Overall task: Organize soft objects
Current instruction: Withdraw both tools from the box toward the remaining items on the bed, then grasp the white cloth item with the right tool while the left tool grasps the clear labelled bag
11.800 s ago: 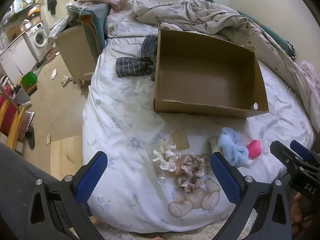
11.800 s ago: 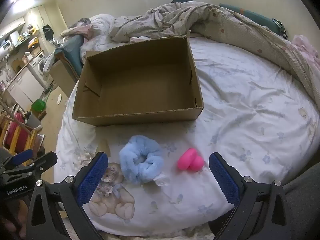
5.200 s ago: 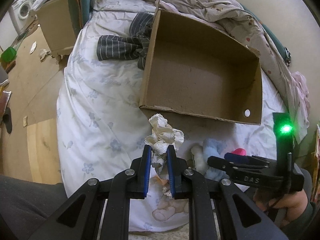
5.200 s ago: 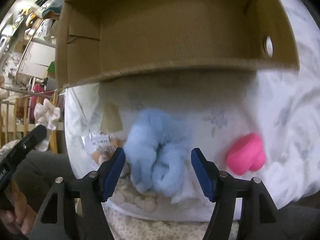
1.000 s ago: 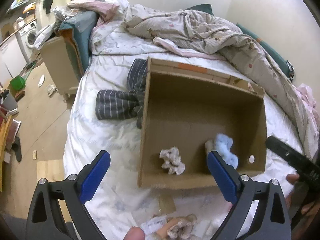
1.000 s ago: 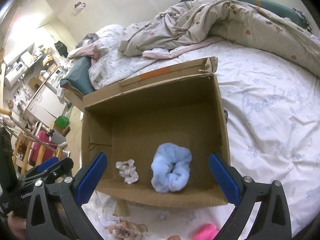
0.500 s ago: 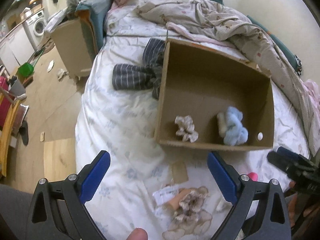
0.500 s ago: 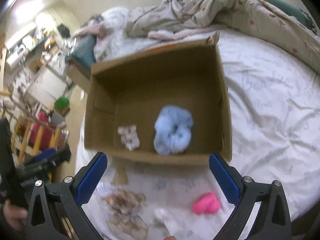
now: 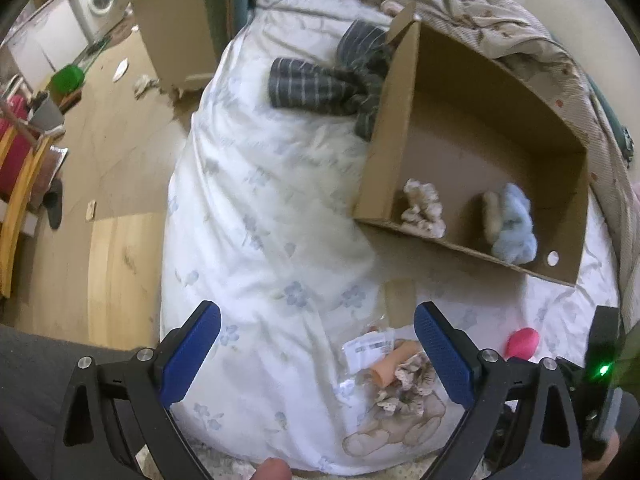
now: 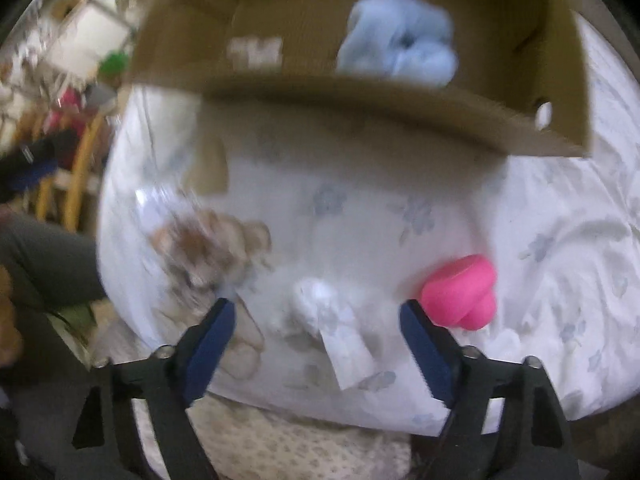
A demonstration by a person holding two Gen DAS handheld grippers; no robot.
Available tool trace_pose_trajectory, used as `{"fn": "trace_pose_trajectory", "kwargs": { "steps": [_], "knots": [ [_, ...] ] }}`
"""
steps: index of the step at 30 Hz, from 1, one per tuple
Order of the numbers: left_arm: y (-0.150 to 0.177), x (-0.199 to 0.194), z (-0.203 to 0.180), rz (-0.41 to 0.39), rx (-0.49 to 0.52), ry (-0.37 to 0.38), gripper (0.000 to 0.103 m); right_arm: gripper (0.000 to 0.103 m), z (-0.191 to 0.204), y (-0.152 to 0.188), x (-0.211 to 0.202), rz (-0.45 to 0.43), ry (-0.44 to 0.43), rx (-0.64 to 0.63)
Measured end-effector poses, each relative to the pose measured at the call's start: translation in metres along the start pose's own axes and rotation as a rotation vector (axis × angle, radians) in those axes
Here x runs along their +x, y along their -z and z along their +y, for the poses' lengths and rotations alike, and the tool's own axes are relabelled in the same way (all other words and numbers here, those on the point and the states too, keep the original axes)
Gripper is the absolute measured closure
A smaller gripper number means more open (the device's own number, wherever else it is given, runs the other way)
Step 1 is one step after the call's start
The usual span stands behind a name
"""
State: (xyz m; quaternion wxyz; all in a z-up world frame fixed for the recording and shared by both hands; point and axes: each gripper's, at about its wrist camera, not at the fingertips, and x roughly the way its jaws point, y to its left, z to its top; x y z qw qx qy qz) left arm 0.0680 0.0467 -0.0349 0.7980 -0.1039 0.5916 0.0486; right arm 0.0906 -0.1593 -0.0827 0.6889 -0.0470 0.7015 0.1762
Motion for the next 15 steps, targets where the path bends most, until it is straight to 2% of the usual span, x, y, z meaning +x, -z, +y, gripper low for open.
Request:
{"fn": "trace_pose_trajectory", "kwargs": {
  "steps": [1, 3, 5, 6, 7, 8, 9, 12, 15],
  "knots": [
    [0.001, 0.001, 0.001, 0.008, 0.0, -0.001, 0.006, 0.019, 0.004, 0.0, 0.005, 0.012, 0.018, -0.021],
    [0.002, 0.006, 0.002, 0.027, -0.001, 0.004, 0.007, 0.029, 0.01, 0.0, 0.012, 0.027, 0.032, -0.059],
    [0.003, 0.011, 0.001, 0.045, 0.008, 0.009, 0.008, 0.049, 0.012, 0.0, 0.018, 0.045, 0.051, -0.079],
    [0.003, 0.014, 0.001, 0.058, 0.014, 0.011, 0.011, 0.054, 0.012, 0.001, 0.02, 0.053, 0.055, -0.089],
    [0.003, 0.018, 0.001, 0.075, 0.018, 0.021, 0.021, 0.058, 0.012, 0.001, 0.021, 0.056, 0.057, -0.094],
    [0.004, 0.022, 0.0, 0.094, 0.015, 0.039, 0.026, 0.069, 0.013, 0.002, 0.02, 0.05, 0.051, -0.1],
    [0.004, 0.025, 0.0, 0.109, 0.011, 0.051, 0.034, 0.071, 0.014, 0.002, 0.019, 0.041, 0.044, -0.108],
    [0.007, 0.038, -0.002, 0.172, -0.003, 0.089, 0.04, 0.076, 0.012, 0.001, 0.01, 0.01, 0.001, -0.098],
    [0.008, 0.048, -0.006, 0.213, -0.004, 0.109, 0.044, 0.076, 0.008, -0.006, -0.006, -0.062, -0.037, -0.067]
  ]
}}
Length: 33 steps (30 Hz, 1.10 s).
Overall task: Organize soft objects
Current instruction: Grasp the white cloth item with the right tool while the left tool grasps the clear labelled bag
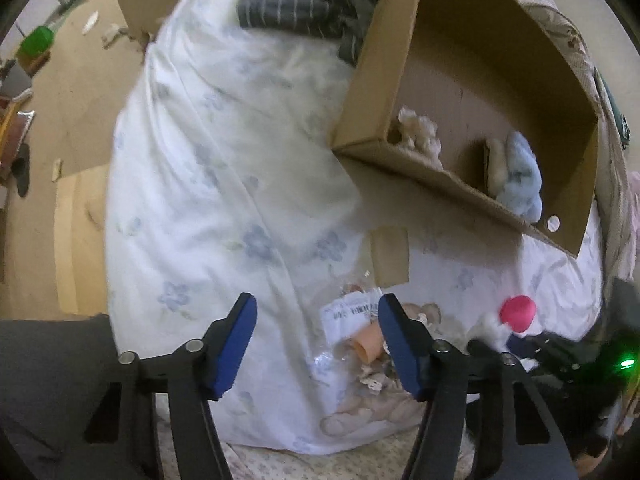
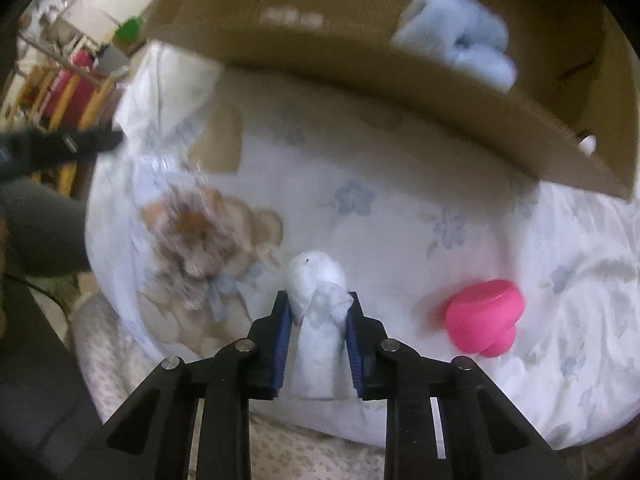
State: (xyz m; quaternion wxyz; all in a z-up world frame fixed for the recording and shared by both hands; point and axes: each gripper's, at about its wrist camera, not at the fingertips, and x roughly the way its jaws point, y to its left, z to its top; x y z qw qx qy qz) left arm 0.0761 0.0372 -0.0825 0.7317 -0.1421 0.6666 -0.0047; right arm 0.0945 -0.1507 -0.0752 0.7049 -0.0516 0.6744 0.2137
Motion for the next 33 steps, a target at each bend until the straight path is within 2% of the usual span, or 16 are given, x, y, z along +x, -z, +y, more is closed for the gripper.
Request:
{"fn": "trace_pose_trajectory", "kwargs": {
  "steps": [2, 3, 7, 12, 14, 16, 19, 22, 26, 33],
  "knots": [
    [-0.001, 0.008, -0.003, 0.023, 0.003, 0.004, 0.046, 0.076, -0.004, -0.003, -0.015, -0.065, -0.021, 0.031],
    [-0.001, 0.012, -0.004, 0.031, 0.004, 0.004, 0.051, 0.076, -0.007, -0.003, -0.024, -0.1, -0.027, 0.049],
    [-0.003, 0.028, -0.011, 0.072, 0.012, 0.006, 0.062, 0.076, -0.023, -0.007, -0.042, -0.17, -0.058, 0.115],
    [-0.006, 0.045, -0.02, 0.098, 0.037, -0.022, 0.063, 0.076, -0.034, -0.01, -0.047, -0.183, -0.069, 0.149],
    [-0.006, 0.052, -0.025, 0.116, 0.049, -0.024, 0.069, 0.076, -0.034, -0.01, -0.047, -0.185, -0.075, 0.149],
    [-0.006, 0.056, -0.03, 0.125, 0.07, -0.028, 0.081, 0.076, -0.033, -0.008, -0.048, -0.187, -0.074, 0.147],
    [-0.003, 0.056, -0.037, 0.126, 0.088, -0.009, 0.091, 0.076, -0.031, -0.007, -0.045, -0.187, -0.075, 0.148],
    [-0.002, 0.051, -0.04, 0.105, 0.099, -0.011, 0.096, 0.076, -0.033, -0.006, -0.048, -0.191, -0.081, 0.151],
    [0.0, 0.034, -0.036, 0.067, 0.097, -0.02, 0.096, 0.076, -0.035, -0.006, -0.052, -0.201, -0.093, 0.153],
    [0.011, 0.007, -0.022, 0.044, 0.079, -0.047, 0.097, 0.076, -0.037, -0.003, -0.056, -0.205, -0.105, 0.149]
  ]
}}
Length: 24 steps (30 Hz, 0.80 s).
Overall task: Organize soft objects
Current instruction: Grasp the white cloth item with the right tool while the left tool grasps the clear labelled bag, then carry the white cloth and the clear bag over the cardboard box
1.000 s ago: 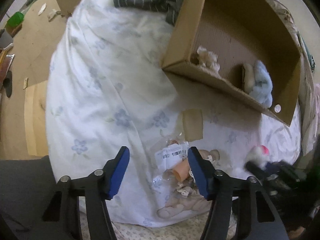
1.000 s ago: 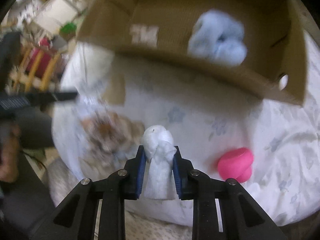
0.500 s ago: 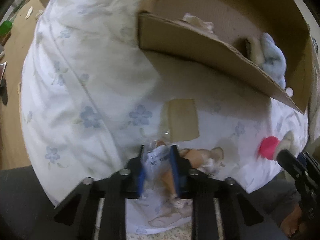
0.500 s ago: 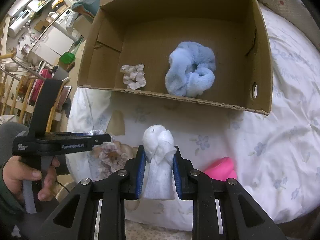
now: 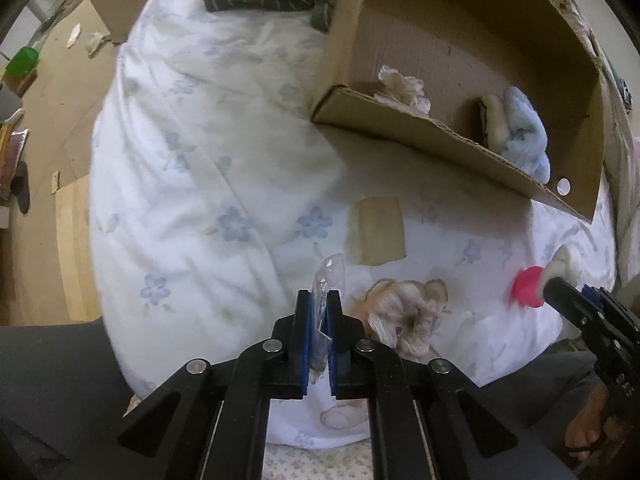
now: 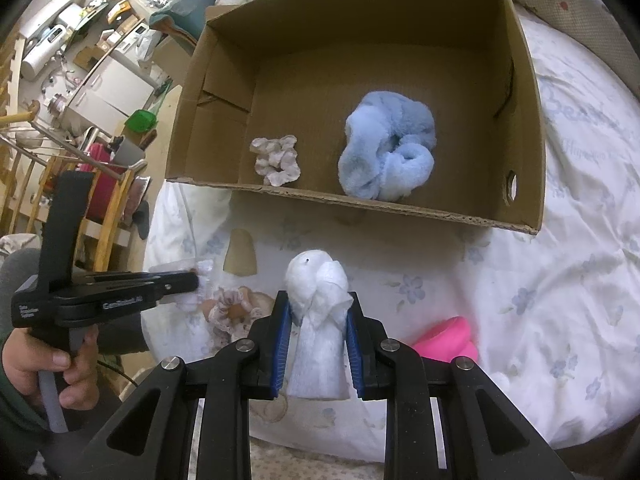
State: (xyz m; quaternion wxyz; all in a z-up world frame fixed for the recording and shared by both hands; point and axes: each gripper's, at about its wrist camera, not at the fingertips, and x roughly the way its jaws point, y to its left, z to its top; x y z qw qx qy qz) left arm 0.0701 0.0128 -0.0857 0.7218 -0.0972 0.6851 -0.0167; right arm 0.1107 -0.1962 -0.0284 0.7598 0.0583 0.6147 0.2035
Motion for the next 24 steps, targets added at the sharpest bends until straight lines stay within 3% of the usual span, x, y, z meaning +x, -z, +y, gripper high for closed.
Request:
{"fn": "trace_pose_trajectory", "kwargs": {
  "steps": [13, 24],
  "knots": [
    [0.006, -0.042, -0.002, -0.165, 0.06, -0.036, 0.097, 0.076, 0.007, 0.009, -0.009, -0.014, -0.009, -0.008],
    [-0.028, -0.098, -0.043, -0.311, 0.139, -0.031, 0.097, 0.076, 0.015, -0.017, -0.053, -0.227, -0.06, -0.01]
  ]
}}
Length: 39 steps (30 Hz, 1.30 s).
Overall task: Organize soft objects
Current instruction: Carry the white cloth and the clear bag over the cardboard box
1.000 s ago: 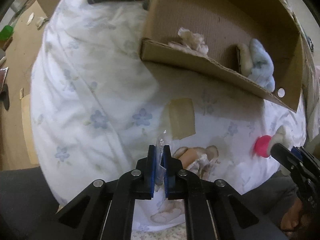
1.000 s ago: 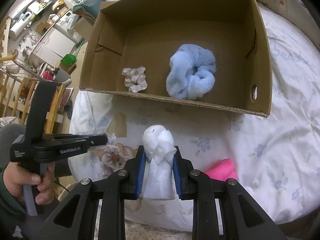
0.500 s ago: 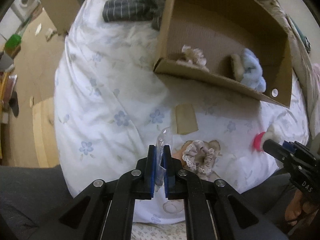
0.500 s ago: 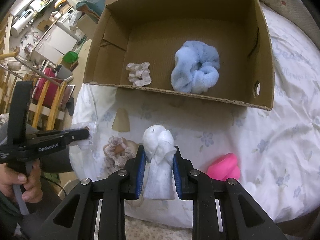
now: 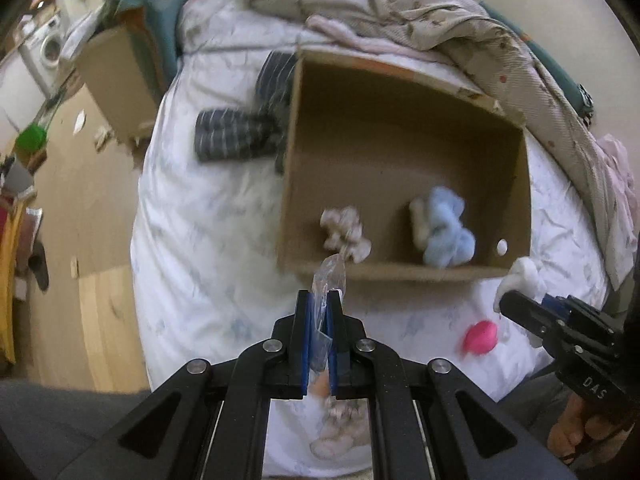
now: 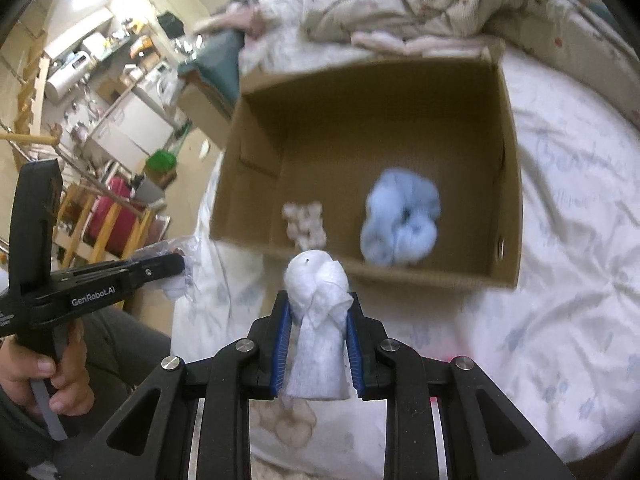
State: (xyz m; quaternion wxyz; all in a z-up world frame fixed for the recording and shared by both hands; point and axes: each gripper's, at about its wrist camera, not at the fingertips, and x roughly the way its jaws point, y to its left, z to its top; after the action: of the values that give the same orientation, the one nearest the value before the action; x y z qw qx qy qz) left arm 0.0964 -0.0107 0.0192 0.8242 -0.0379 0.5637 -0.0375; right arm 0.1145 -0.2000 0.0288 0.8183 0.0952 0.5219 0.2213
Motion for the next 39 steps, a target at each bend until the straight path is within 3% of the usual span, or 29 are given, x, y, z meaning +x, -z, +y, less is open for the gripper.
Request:
{"fn": "trace_pose_trajectory", "kwargs": {
  "steps": [11, 14, 19, 26, 39],
  "knots": [
    [-0.059, 0.013, -0.031, -0.044, 0.09, 0.01, 0.097, 0.076, -0.006, -0.055, -0.009, -0.099, -0.032, 0.045],
    [-0.071, 0.022, -0.035, -0.058, 0.102, 0.006, 0.097, 0.076, -0.009, -0.069, 0.001, -0.098, 0.016, 0.006],
    [-0.077, 0.044, -0.035, -0.066, 0.117, -0.011, 0.097, 0.076, -0.017, -0.079, 0.028, -0.072, 0.017, 0.018],
    [-0.074, 0.08, -0.028, -0.018, 0.08, -0.014, 0.097, 0.076, -0.021, -0.074, 0.056, -0.015, 0.01, 0.042],
    [-0.069, 0.095, -0.028, -0.013, 0.098, -0.024, 0.097, 0.076, -0.029, -0.069, 0.092, 0.084, 0.033, 0.079]
  ]
}}
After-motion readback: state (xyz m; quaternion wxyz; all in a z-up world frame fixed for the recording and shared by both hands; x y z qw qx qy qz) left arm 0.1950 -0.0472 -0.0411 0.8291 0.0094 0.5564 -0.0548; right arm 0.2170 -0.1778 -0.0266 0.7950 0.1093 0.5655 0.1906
